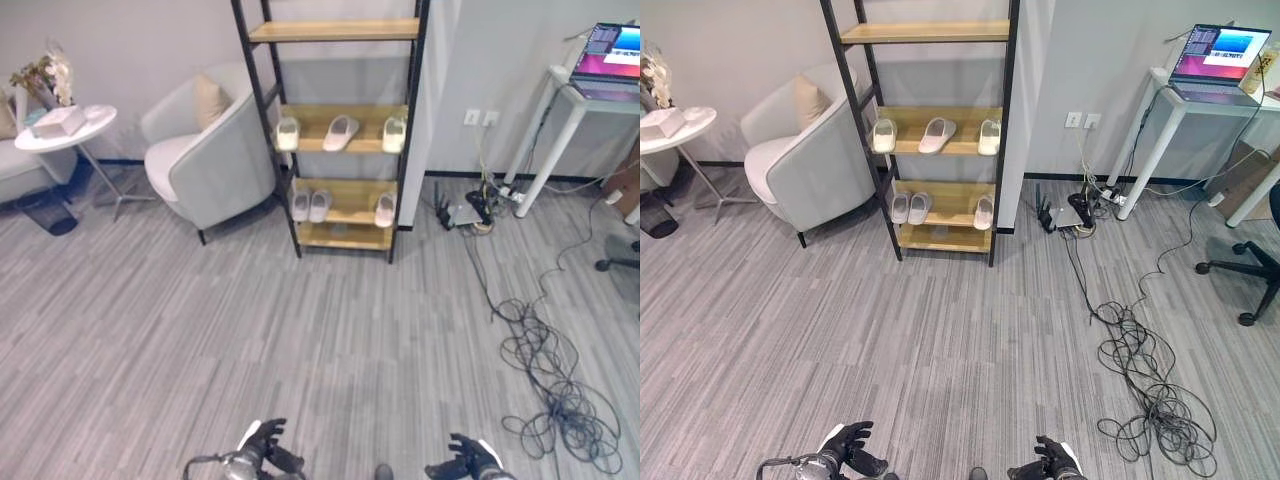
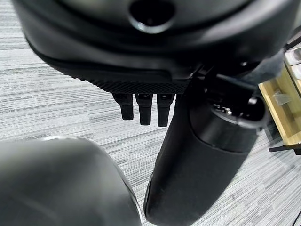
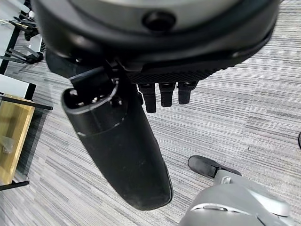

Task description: Arrange the slippers neatly on the shoe rack.

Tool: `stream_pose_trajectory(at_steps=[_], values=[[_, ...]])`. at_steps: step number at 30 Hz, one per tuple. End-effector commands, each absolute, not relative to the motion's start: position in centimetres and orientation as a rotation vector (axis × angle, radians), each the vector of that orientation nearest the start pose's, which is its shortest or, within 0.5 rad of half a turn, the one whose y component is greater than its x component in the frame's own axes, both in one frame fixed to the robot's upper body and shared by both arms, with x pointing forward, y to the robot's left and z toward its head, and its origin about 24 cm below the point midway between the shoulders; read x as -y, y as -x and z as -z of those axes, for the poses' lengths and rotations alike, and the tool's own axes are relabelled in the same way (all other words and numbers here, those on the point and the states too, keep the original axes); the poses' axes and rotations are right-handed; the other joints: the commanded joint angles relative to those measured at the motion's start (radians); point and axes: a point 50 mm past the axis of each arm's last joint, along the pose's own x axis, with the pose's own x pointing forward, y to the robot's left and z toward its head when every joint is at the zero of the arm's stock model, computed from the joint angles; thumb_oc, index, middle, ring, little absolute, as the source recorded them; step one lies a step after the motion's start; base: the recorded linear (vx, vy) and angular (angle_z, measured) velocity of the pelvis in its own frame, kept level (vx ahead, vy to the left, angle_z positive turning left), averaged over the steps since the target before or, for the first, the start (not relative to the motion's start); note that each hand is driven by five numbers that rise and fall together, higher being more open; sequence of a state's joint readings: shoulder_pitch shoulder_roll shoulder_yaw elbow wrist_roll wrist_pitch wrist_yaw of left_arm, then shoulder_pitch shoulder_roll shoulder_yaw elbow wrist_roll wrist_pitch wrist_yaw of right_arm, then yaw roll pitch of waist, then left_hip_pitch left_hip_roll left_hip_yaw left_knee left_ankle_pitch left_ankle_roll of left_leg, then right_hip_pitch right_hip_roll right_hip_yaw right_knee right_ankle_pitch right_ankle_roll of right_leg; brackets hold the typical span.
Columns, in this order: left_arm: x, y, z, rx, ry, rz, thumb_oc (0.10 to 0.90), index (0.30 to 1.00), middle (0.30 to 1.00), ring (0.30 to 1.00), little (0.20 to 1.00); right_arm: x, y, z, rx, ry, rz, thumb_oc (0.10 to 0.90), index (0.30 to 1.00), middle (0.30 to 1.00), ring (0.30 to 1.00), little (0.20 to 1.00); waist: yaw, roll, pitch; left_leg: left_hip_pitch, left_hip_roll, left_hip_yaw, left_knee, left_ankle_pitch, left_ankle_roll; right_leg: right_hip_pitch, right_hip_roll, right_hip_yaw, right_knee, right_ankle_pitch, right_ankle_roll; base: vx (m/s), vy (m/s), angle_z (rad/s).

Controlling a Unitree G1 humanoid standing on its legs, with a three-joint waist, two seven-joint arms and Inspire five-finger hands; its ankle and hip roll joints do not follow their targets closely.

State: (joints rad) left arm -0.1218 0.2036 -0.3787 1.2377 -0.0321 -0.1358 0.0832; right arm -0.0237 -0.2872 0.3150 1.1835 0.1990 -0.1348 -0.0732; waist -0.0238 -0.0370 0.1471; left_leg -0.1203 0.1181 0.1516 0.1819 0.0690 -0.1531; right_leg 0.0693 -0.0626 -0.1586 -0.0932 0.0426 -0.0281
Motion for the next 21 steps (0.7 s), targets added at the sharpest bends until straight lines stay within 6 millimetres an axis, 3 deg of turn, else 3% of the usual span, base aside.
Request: stream_pose_trajectory(at_steps=[1,2,7,8,11,12,13,15,17,19,21], values=[[-19.0,-15.3,14.7,-0.928,-0.433,0.122,0.800,0.900,0.900,0.900,0.900,23.9,-14.6,13.7,-0.923,0.344,0.047,0.800,0.900,0.900,0.900,0.900,0.036,-0.015,0.014,-0.074,-0.026,-0.052,-0.001,-0.026,0.055,0.096,0.032,0.031,0.049,-0.181,0.090,0.33,0.083,-0.08],[-19.0,-15.3,14.7,-0.925,-0.424,0.111,0.800,0.900,0.900,0.900,0.900,23.7,-14.9,13.6,-0.909,0.337,0.046,0.800,0.900,0.900,0.900,0.900,0.048,-0.017,0.022,-0.107,-0.027,-0.064,-0.022,0.005,0.048,0.113,0.037,0.050,0.055,-0.197,0.091,0.24,0.061,-0.14],[-19.7,-14.5,15.0,-0.958,-0.429,0.095,0.800,0.900,0.900,0.900,0.900,23.0,-14.5,13.9,-0.923,0.329,0.020,0.800,0.900,0.900,0.900,0.900,0.058,-0.033,-0.003,-0.085,-0.048,-0.020,-0.037,-0.013,0.079,0.131,0.022,0.073,0.105,-0.230,0.101,0.29,0.127,-0.41],[-19.7,-14.6,14.9,-0.954,-0.424,0.090,0.800,0.900,0.900,0.900,0.900,22.8,-14.6,14.0,-0.930,0.340,0.001,0.800,0.900,0.900,0.900,0.900,0.063,-0.035,-0.008,-0.068,-0.066,0.000,-0.036,-0.038,0.102,0.105,0.002,0.077,0.202,-0.227,0.128,0.16,0.107,-0.67],[-19.8,-14.8,14.8,-0.947,-0.425,0.091,0.800,0.900,0.900,0.900,0.900,22.7,-14.7,14.0,-0.931,0.345,-0.012,0.800,0.900,0.900,0.900,0.900,0.069,-0.035,-0.010,-0.055,-0.082,0.012,-0.036,-0.056,0.123,0.074,-0.019,0.075,0.268,-0.216,0.153,0.20,0.135,-0.44],[-19.7,-15.3,14.6,-0.926,-0.425,0.090,0.800,0.900,0.900,0.900,0.900,22.6,-15.3,13.8,-0.913,0.346,-0.020,0.800,0.900,0.900,0.900,0.900,0.060,-0.031,0.001,-0.011,-0.108,0.009,-0.044,-0.081,0.157,-0.010,-0.049,0.088,0.434,-0.117,0.195,0.30,0.197,-0.06],[-19.6,-15.6,14.5,-0.918,-0.437,0.104,0.800,0.900,0.900,0.900,0.900,22.6,-15.6,13.6,-0.900,0.338,-0.015,0.800,0.900,0.900,0.900,0.900,0.040,-0.013,0.017,0.033,-0.124,0.003,-0.052,-0.104,0.187,-0.068,-0.057,0.102,0.571,-0.029,0.212,0.30,0.198,-0.14],[-19.7,-15.7,14.4,-0.916,-0.441,0.107,0.800,0.900,0.900,0.900,0.900,22.4,-15.8,13.5,-0.891,0.332,-0.017,0.800,0.900,0.900,0.900,0.900,0.031,0.000,0.024,0.061,-0.126,-0.004,-0.062,-0.116,0.196,-0.108,-0.057,0.103,0.614,-0.017,0.208,0.20,0.095,-0.06],[-19.7,-15.6,14.5,-0.920,-0.439,0.108,0.800,0.900,0.900,0.900,0.900,22.5,-15.9,13.4,-0.879,0.336,-0.023,0.800,0.900,0.900,0.900,0.900,0.006,0.015,0.030,0.117,-0.139,-0.026,-0.085,-0.136,0.200,-0.177,-0.046,0.109,0.614,-0.045,0.186,0.35,0.067,-0.01],[-19.5,-15.5,14.5,-0.918,-0.430,0.117,0.800,0.900,0.900,0.900,0.900,22.9,-15.5,13.5,-0.890,0.339,-0.014,0.800,0.900,0.900,0.900,0.900,-0.025,0.023,0.032,0.167,-0.159,-0.055,-0.105,-0.166,0.195,-0.231,-0.025,0.102,0.484,-0.099,0.165,0.40,-0.018,-0.07],[-19.4,-15.5,14.6,-0.921,-0.429,0.119,0.800,0.900,0.900,0.900,0.900,23.0,-15.4,13.5,-0.896,0.343,-0.013,0.800,0.900,0.900,0.900,0.900,-0.040,0.021,0.036,0.190,-0.167,-0.069,-0.111,-0.182,0.192,-0.253,-0.025,0.102,0.420,-0.091,0.164,0.28,-0.062,0.33]])
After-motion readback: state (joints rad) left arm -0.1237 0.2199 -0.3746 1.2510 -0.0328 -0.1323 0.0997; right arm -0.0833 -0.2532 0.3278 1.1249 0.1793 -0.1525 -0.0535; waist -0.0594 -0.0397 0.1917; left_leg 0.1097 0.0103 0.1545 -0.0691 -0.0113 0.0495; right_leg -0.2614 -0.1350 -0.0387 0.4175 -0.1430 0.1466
